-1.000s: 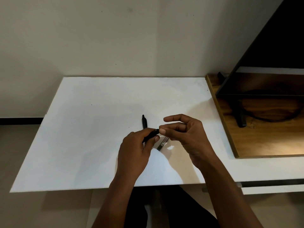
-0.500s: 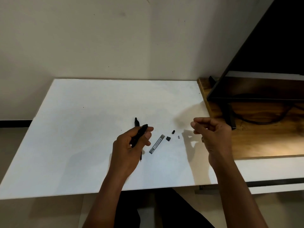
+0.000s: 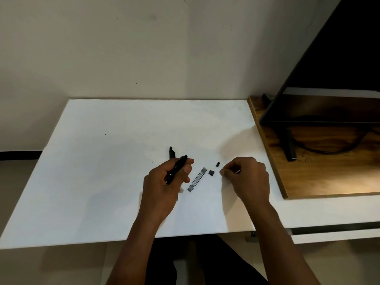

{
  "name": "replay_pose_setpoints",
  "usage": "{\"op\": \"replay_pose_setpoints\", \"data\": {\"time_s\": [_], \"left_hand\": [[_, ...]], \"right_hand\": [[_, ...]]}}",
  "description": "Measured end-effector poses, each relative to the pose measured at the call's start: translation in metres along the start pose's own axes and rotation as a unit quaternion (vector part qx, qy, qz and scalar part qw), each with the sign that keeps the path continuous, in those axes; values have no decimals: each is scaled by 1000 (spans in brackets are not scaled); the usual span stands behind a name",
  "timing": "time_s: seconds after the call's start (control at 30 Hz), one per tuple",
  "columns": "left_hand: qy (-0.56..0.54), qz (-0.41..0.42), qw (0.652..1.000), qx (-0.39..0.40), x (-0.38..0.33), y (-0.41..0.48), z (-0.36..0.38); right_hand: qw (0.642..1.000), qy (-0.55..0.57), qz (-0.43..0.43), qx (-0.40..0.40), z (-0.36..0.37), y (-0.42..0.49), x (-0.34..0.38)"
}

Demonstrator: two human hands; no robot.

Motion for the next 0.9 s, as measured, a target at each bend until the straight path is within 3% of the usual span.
{"op": "replay_pose_setpoints", "data": {"time_s": [0.17, 0.27, 0.37, 0.43, 0.6, 0.9], "left_hand": [[43, 19, 999, 0, 2, 1, 0], [97, 35, 995, -4, 5, 2, -1], [139, 54, 989, -5, 5, 1, -1], [157, 62, 986, -5, 4, 1, 0], [173, 76, 982, -4, 0, 0, 1], [167, 77, 983, -2, -1, -1, 1]], "right_hand": [[1000, 6, 6, -12, 2, -1, 0], [990, 129, 14, -57, -8, 3, 6], [924, 374, 73, 20, 1, 0, 19], [881, 459, 74, 88, 11, -8, 34], [851, 493, 48, 177, 27, -22, 55], [842, 504, 44, 187, 33, -23, 55]]}}
Point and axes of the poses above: each hand's wrist, its own y-axis towards the middle knuckle, its own z-axis out of the palm, x = y × z, the point moved 8 cm from there along y, towards the middle knuckle, and after that the axes turned 8 degrees about -x, right-handed, at the moved point
